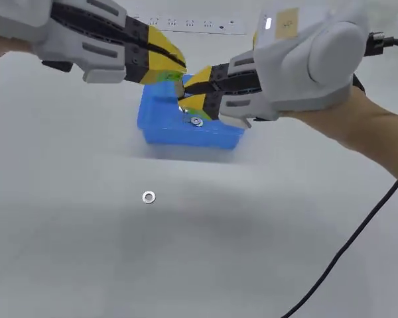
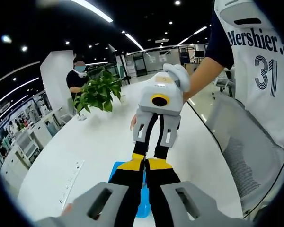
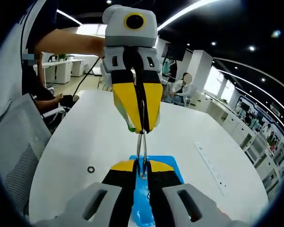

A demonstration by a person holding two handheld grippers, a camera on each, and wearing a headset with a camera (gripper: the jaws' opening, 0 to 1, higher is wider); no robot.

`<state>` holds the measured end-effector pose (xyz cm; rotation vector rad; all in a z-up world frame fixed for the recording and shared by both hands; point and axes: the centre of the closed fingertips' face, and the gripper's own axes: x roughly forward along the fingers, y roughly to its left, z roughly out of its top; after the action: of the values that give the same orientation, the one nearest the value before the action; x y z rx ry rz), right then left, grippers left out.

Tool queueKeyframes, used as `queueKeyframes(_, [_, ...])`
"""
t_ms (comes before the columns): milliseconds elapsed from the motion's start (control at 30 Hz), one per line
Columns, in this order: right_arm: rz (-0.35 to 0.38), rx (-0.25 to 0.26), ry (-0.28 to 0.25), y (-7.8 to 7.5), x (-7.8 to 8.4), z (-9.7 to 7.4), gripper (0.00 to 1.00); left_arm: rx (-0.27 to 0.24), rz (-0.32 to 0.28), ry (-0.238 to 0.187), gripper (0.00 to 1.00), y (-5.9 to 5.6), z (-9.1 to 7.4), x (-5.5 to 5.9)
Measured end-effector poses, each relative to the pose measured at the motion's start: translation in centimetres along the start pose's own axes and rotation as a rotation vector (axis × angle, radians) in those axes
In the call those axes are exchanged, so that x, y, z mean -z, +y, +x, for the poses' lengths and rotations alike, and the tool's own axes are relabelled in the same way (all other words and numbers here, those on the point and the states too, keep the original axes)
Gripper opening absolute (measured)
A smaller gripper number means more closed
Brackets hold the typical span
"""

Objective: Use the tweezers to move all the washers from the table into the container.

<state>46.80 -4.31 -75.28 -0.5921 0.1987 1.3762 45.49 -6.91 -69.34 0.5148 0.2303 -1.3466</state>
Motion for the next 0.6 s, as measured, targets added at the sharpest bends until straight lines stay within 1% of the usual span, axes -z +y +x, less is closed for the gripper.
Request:
queueKeyframes(133, [0.008,0.007,0.006,-1.1,0.9,0.4,0.10,0.007,0.003,0.004,0.06,1.2,0.9,0.7])
queueKeyframes(167, [0.010,0.010,0.009,-1.4,1.2,0.5,0.10,0.010,-0.001,0.004,0.06,1.6,1.2,1.1])
queueKeyframes(233, [0.023,0.009,0.013,-1.8,1.9,0.9,0.10,0.013,-0.015,-0.001,0.06,1.9,1.6,1.5])
queueKeyframes(267, [0.030,0.008,0.019,-2.0,2.4,1.2,0.10,0.019,-0.027,-0.001,0.06,2.1,2.0,1.9])
queueKeyframes(300, [0.031,0.006,0.026,-2.1,2.8,1.3,0.10,0.022,-0.032,0.001,0.06,2.2,2.2,2.2])
queueKeyframes(333, [0.034,0.003,0.033,-2.2,3.2,1.6,0.10,0.026,-0.041,0.008,0.06,2.3,2.6,2.9])
queueKeyframes(400, [0.049,-0.011,0.044,-2.1,4.1,2.1,0.10,0.037,-0.055,0.019,0.06,2.4,2.9,3.6])
queueKeyframes(467, [0.049,-0.022,0.060,-2.0,5.0,2.7,0.10,0.049,-0.070,0.028,0.06,2.5,3.4,4.5])
queueKeyframes(600, [0.063,-0.040,0.080,-2.1,6.3,3.5,0.10,0.058,-0.102,0.034,0.06,2.8,4.2,5.7])
